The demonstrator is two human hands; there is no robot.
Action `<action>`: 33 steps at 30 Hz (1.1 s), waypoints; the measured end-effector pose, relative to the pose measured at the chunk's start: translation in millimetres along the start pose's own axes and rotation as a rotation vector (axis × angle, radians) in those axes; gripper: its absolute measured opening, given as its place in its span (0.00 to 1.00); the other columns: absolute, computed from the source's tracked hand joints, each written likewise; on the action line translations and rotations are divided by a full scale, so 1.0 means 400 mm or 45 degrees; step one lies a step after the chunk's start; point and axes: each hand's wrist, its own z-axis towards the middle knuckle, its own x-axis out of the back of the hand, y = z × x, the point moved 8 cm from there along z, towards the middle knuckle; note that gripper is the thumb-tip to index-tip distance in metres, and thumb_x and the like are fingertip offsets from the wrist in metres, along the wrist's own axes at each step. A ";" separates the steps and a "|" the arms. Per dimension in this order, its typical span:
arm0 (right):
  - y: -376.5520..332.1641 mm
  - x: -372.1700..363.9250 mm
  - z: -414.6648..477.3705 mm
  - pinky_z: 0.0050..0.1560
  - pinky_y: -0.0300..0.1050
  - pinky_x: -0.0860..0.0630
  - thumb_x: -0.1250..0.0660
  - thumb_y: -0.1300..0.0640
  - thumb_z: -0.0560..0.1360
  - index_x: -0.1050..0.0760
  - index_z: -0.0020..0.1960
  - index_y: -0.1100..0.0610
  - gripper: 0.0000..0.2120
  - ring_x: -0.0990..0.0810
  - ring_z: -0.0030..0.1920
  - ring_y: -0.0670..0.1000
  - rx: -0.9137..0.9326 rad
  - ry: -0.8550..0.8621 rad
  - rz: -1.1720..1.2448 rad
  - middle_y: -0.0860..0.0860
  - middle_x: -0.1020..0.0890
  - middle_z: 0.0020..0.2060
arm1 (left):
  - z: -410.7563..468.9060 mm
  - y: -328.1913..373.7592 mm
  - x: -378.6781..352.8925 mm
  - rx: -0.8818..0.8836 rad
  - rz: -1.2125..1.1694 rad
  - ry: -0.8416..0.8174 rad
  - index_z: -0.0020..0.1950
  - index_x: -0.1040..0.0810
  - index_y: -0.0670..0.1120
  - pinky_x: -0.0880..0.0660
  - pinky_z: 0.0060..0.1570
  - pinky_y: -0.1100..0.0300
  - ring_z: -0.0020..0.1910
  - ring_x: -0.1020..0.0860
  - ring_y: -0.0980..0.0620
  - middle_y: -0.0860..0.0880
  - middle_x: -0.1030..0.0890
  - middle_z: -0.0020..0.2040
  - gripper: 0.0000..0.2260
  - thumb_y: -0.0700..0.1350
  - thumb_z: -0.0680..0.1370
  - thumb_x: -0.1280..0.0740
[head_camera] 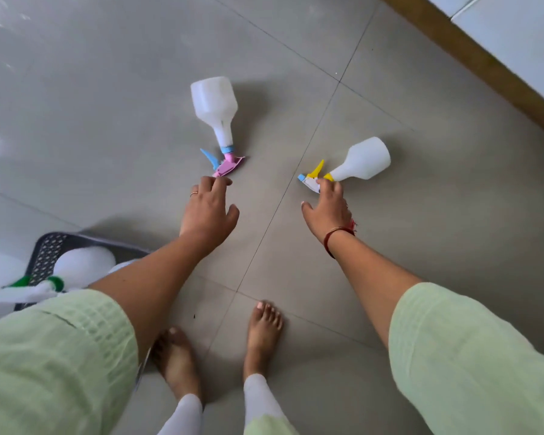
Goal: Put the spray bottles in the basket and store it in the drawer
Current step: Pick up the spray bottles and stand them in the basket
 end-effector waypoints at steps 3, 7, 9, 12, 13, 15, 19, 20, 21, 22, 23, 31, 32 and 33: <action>0.017 -0.036 0.079 0.55 0.52 0.27 0.34 0.57 0.73 0.39 0.71 0.52 0.29 0.22 0.56 0.62 0.078 0.041 -0.166 0.54 0.34 0.67 | 0.080 -0.018 -0.046 0.030 0.099 0.070 0.67 0.33 0.42 0.30 0.58 0.46 0.64 0.33 0.37 0.39 0.31 0.64 0.21 0.44 0.75 0.36; 0.052 -0.106 0.168 0.56 0.49 0.27 0.32 0.56 0.72 0.47 0.76 0.50 0.37 0.21 0.58 0.58 0.147 0.076 -0.365 0.51 0.42 0.75 | 0.165 -0.052 -0.122 0.023 0.263 0.104 0.68 0.34 0.43 0.34 0.62 0.44 0.69 0.37 0.37 0.39 0.34 0.68 0.24 0.44 0.74 0.35; 0.070 -0.123 0.192 0.54 0.49 0.26 0.31 0.56 0.72 0.49 0.77 0.49 0.40 0.21 0.58 0.58 0.132 0.102 -0.349 0.50 0.45 0.76 | 0.194 -0.062 -0.142 -0.010 0.341 0.119 0.69 0.35 0.44 0.34 0.61 0.44 0.68 0.36 0.37 0.40 0.35 0.69 0.25 0.44 0.73 0.35; 0.092 -0.141 0.216 0.50 0.49 0.24 0.30 0.54 0.72 0.50 0.77 0.48 0.41 0.19 0.55 0.59 0.096 0.145 -0.315 0.49 0.43 0.75 | 0.218 -0.077 -0.162 -0.045 0.427 0.137 0.71 0.38 0.45 0.33 0.59 0.44 0.66 0.34 0.37 0.40 0.35 0.69 0.28 0.44 0.73 0.34; 0.095 -0.149 0.219 0.50 0.49 0.25 0.31 0.53 0.72 0.50 0.77 0.48 0.40 0.19 0.54 0.60 0.103 0.136 -0.338 0.50 0.42 0.75 | 0.222 -0.085 -0.166 -0.036 0.446 0.140 0.72 0.39 0.46 0.33 0.59 0.44 0.66 0.34 0.37 0.40 0.35 0.69 0.29 0.44 0.73 0.34; 0.105 -0.167 0.226 0.51 0.49 0.25 0.31 0.51 0.73 0.51 0.77 0.48 0.40 0.19 0.53 0.61 0.115 0.107 -0.411 0.51 0.39 0.74 | 0.233 -0.096 -0.177 -0.007 0.479 0.144 0.73 0.41 0.47 0.34 0.59 0.45 0.67 0.34 0.38 0.40 0.35 0.69 0.30 0.44 0.72 0.34; 0.117 -0.183 0.245 0.54 0.51 0.26 0.32 0.51 0.73 0.50 0.76 0.49 0.38 0.21 0.55 0.61 0.153 0.099 -0.514 0.52 0.34 0.69 | 0.265 -0.100 -0.200 0.051 0.511 0.136 0.75 0.45 0.50 0.35 0.60 0.45 0.68 0.36 0.37 0.40 0.36 0.69 0.34 0.44 0.73 0.34; 0.114 -0.188 0.251 0.55 0.51 0.26 0.33 0.53 0.74 0.49 0.76 0.50 0.36 0.21 0.56 0.61 0.173 0.092 -0.518 0.52 0.33 0.68 | 0.276 -0.101 -0.203 0.077 0.518 0.124 0.76 0.47 0.52 0.36 0.59 0.45 0.68 0.37 0.36 0.41 0.36 0.69 0.35 0.44 0.73 0.34; 0.110 -0.193 0.256 0.54 0.51 0.26 0.34 0.54 0.75 0.46 0.75 0.51 0.34 0.22 0.57 0.61 0.196 0.074 -0.510 0.53 0.32 0.67 | 0.288 -0.103 -0.205 0.104 0.529 0.111 0.76 0.48 0.53 0.36 0.60 0.45 0.69 0.38 0.36 0.41 0.35 0.69 0.35 0.44 0.73 0.34; 0.106 -0.200 0.258 0.54 0.50 0.26 0.35 0.56 0.75 0.43 0.74 0.52 0.30 0.23 0.58 0.61 0.219 0.057 -0.495 0.53 0.31 0.66 | 0.296 -0.103 -0.206 0.121 0.545 0.108 0.76 0.47 0.53 0.37 0.60 0.45 0.69 0.38 0.36 0.41 0.35 0.69 0.33 0.44 0.74 0.35; 0.102 -0.201 0.257 0.53 0.50 0.26 0.36 0.58 0.76 0.40 0.72 0.53 0.27 0.23 0.58 0.61 0.236 0.047 -0.470 0.54 0.30 0.65 | 0.302 -0.099 -0.204 0.114 0.555 0.123 0.74 0.43 0.53 0.38 0.60 0.45 0.69 0.38 0.37 0.40 0.33 0.67 0.30 0.43 0.74 0.36; 0.063 -0.162 0.180 0.53 0.49 0.27 0.40 0.65 0.76 0.35 0.67 0.54 0.21 0.23 0.56 0.62 0.273 0.066 -0.419 0.55 0.28 0.61 | 0.241 -0.059 -0.148 -0.058 0.674 0.211 0.61 0.33 0.46 0.37 0.57 0.46 0.61 0.33 0.38 0.37 0.26 0.55 0.17 0.35 0.73 0.38; 0.045 -0.146 0.153 0.52 0.49 0.27 0.40 0.65 0.75 0.34 0.67 0.54 0.21 0.23 0.56 0.62 0.285 0.067 -0.411 0.55 0.27 0.60 | 0.213 -0.058 -0.127 -0.064 0.692 0.201 0.61 0.33 0.47 0.37 0.57 0.46 0.61 0.33 0.38 0.38 0.26 0.55 0.17 0.35 0.74 0.38; 0.024 -0.130 0.128 0.52 0.49 0.27 0.41 0.65 0.75 0.34 0.67 0.54 0.21 0.23 0.56 0.62 0.294 0.063 -0.391 0.54 0.27 0.60 | 0.190 -0.058 -0.110 -0.076 0.717 0.180 0.61 0.32 0.47 0.37 0.57 0.46 0.61 0.32 0.38 0.38 0.25 0.56 0.16 0.36 0.75 0.38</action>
